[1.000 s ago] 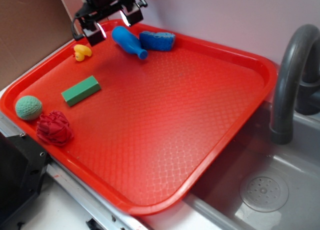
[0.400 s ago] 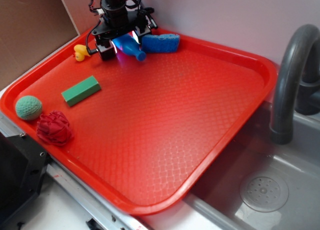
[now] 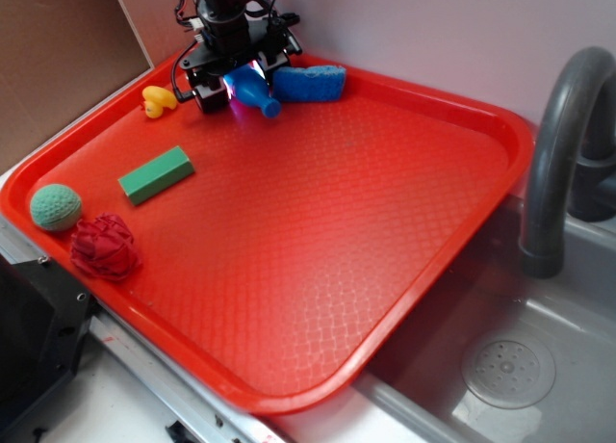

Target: Grab the blue bottle.

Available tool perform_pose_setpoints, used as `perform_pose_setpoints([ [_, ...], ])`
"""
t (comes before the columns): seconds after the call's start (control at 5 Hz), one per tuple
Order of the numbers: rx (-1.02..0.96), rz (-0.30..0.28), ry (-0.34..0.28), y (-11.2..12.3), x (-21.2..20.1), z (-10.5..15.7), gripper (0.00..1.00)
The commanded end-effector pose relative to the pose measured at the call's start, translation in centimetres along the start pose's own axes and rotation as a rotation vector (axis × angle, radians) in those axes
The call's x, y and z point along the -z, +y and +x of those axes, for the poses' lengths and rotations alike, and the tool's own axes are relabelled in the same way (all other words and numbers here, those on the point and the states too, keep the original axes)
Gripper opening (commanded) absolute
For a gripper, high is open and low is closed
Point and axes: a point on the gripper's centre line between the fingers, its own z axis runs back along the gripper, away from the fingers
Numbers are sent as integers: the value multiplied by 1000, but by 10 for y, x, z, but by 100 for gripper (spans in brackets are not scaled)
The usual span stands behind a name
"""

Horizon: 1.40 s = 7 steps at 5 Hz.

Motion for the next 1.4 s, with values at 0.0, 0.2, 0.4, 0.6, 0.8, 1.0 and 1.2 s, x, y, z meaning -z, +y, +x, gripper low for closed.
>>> perform_pose_setpoints([
  [0.0, 261, -128, 193, 20, -74, 13, 0],
  [0.2, 496, -214, 222, 26, -113, 1, 0],
  [0.4, 711, -255, 228, 35, -145, -21, 0],
  [0.6, 917, -332, 242, 51, -179, -42, 0],
  [0.8, 984, -365, 227, 64, -195, -48, 0],
  [1.0, 940, -375, 219, 71, -199, -50, 0],
  [1.2, 927, -341, 220, 71, -193, -45, 0],
])
